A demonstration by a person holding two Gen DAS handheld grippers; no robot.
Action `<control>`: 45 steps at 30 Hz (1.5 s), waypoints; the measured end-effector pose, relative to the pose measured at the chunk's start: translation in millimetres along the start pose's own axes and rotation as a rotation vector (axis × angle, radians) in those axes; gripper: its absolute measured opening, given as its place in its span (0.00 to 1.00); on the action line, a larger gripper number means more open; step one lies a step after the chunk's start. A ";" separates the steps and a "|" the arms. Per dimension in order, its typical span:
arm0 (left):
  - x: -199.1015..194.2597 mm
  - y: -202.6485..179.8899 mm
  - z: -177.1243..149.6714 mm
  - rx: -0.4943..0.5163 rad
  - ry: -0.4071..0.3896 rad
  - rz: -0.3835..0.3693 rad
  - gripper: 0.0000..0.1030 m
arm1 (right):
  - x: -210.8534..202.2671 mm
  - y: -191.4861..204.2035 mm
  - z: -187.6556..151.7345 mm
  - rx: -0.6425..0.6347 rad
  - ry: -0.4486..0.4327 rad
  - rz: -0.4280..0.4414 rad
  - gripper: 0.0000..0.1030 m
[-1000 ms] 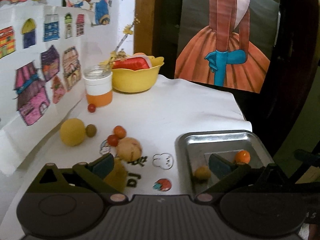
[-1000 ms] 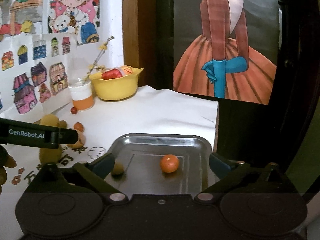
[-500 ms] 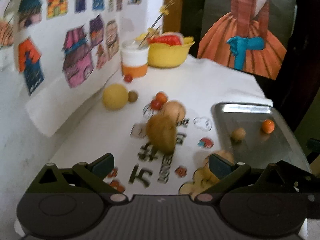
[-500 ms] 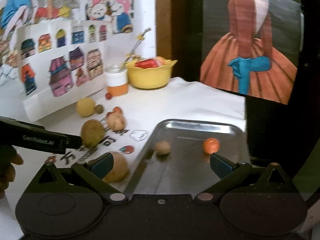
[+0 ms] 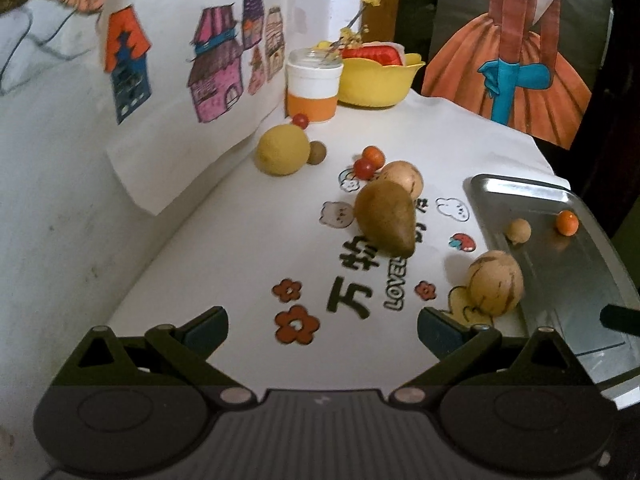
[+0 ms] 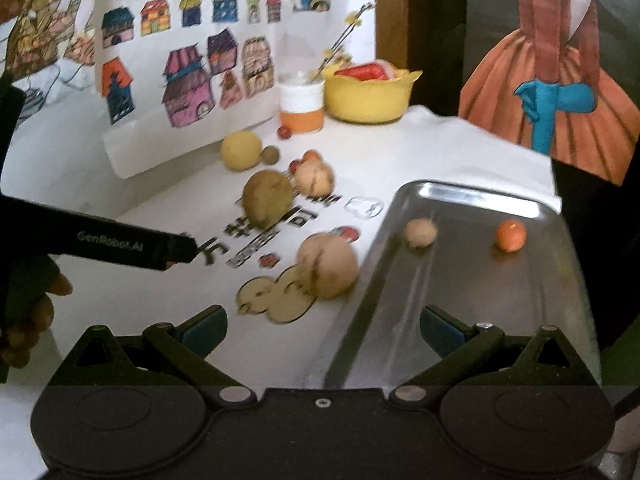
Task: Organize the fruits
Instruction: 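Move both open tools back toward the fruits on the table, then grasp the brown pear with left tool while right tool grasps the speckled tan fruit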
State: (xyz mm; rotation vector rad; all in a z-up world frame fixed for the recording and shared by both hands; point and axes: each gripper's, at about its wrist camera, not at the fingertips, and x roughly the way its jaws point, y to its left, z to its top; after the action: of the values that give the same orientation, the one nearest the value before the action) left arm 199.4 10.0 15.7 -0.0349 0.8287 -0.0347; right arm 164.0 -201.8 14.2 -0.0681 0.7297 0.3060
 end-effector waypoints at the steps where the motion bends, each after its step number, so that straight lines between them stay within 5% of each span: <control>1: 0.3 1.9 -0.8 -0.001 0.002 0.000 1.00 | 0.5 3.2 -1.0 0.001 0.004 0.003 0.99; 14: 13.0 18.0 2.1 -0.040 0.016 -0.030 1.00 | 17.1 15.3 -1.6 0.017 0.055 0.027 0.99; 25: 32.4 10.1 15.8 -0.058 0.008 -0.127 1.00 | 31.2 1.9 5.5 0.047 0.016 -0.010 0.99; 45: 84.6 -23.9 60.9 -0.055 -0.049 -0.145 0.99 | 67.4 7.1 17.5 -0.157 -0.064 -0.069 0.91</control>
State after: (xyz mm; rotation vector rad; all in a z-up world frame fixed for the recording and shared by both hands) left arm 301.0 -16.6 -4.3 -0.1472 0.7772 -0.1467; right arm 220.5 -175.2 -17.2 -0.2309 0.6379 0.2981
